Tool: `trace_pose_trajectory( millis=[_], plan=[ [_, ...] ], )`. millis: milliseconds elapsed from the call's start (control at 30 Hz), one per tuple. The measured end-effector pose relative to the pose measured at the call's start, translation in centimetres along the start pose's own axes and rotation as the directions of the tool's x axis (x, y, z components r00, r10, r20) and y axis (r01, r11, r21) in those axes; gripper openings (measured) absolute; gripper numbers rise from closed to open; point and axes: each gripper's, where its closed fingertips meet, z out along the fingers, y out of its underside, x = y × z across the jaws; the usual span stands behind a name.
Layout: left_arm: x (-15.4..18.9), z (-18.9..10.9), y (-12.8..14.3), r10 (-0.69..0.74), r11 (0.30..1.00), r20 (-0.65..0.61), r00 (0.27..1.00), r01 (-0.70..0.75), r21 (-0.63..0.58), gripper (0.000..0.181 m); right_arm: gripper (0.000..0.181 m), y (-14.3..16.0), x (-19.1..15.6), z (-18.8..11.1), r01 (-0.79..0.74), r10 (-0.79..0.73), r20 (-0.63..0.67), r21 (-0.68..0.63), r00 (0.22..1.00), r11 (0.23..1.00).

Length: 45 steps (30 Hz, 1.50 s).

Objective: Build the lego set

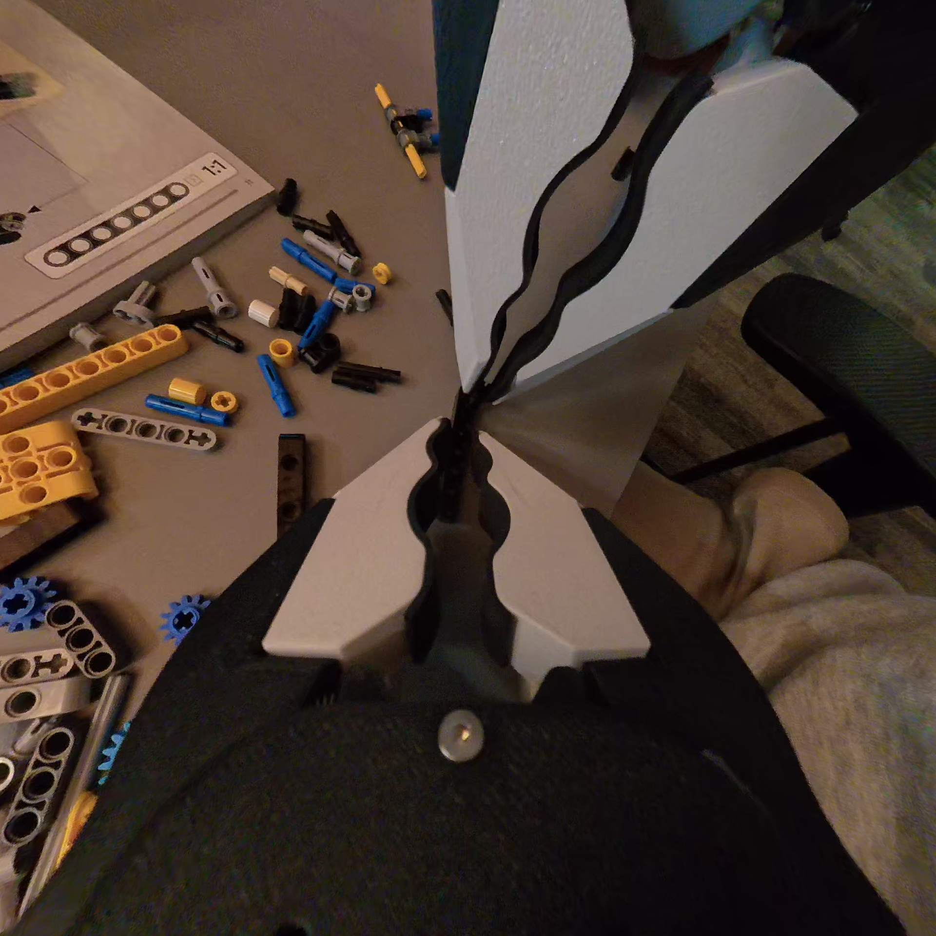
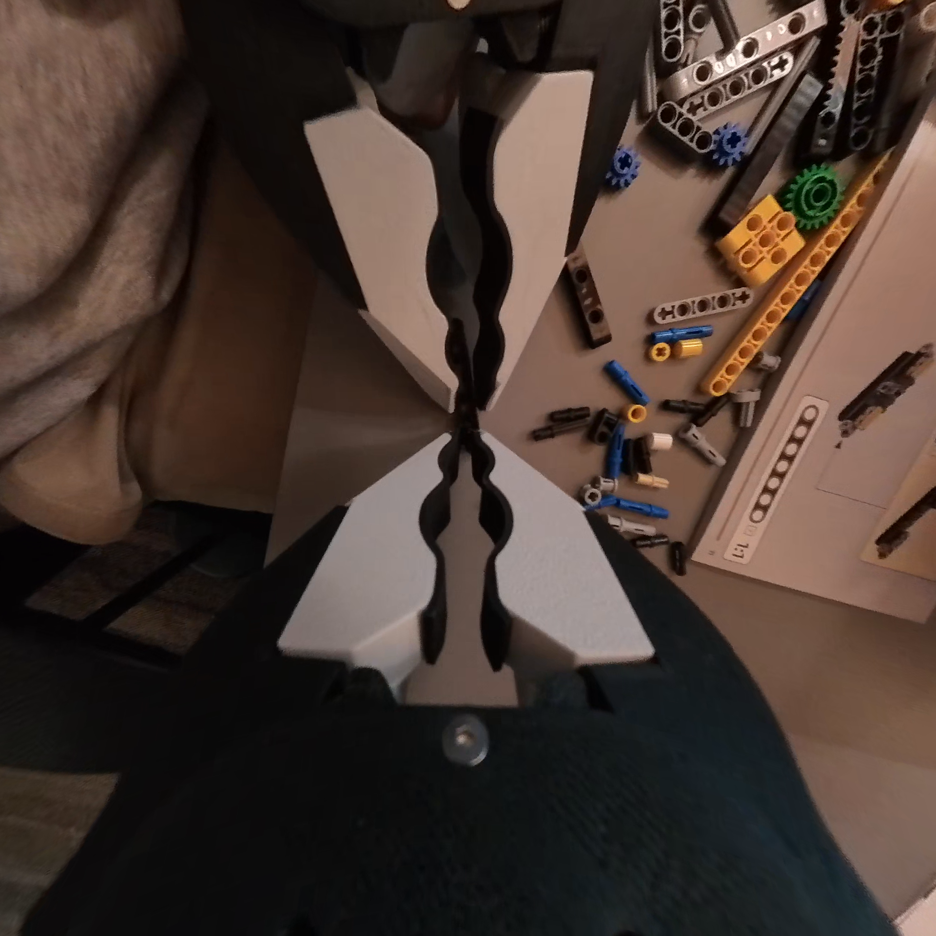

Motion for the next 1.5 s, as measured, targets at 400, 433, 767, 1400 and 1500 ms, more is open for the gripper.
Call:
trace_pose_trajectory(
  millis=[400, 433, 767, 1400, 1500],
  plan=[
    [0.27, 0.05, 0.11, 0.010, 1.000, -0.018, 1.000, -0.010, -0.007, 0.007, 0.003, 0.01, -0.06, 0.20, -0.023, 0.023, 0.056, 0.006, 0.998, 1.000],
    [0.29, 0.06, 0.12, 0.011, 1.000, -0.018, 1.000, -0.011, -0.007, 0.007, 0.003, 0.03, -0.08, 0.19, -0.029, 0.028, 0.065, 0.007, 0.998, 1.000],
    [0.28, 0.06, 0.16, 0.005, 1.000, -0.025, 1.000, -0.005, -0.008, 0.007, 0.002, 0.09, -0.02, 0.22, -0.059, 0.055, 0.129, 0.023, 0.990, 0.998],
    [0.31, 0.07, 0.15, 0.001, 1.000, -0.030, 1.000, -0.001, -0.007, 0.006, 0.002, 0.41, -0.24, 0.92, 0.016, -0.006, 0.123, -0.082, 0.992, 0.997],
    [0.31, 0.07, 0.15, 0.001, 1.000, -0.030, 1.000, -0.001, -0.007, 0.007, 0.002, 0.40, -0.25, 0.93, 0.015, -0.007, 0.110, -0.073, 0.994, 0.997]
  ],
)
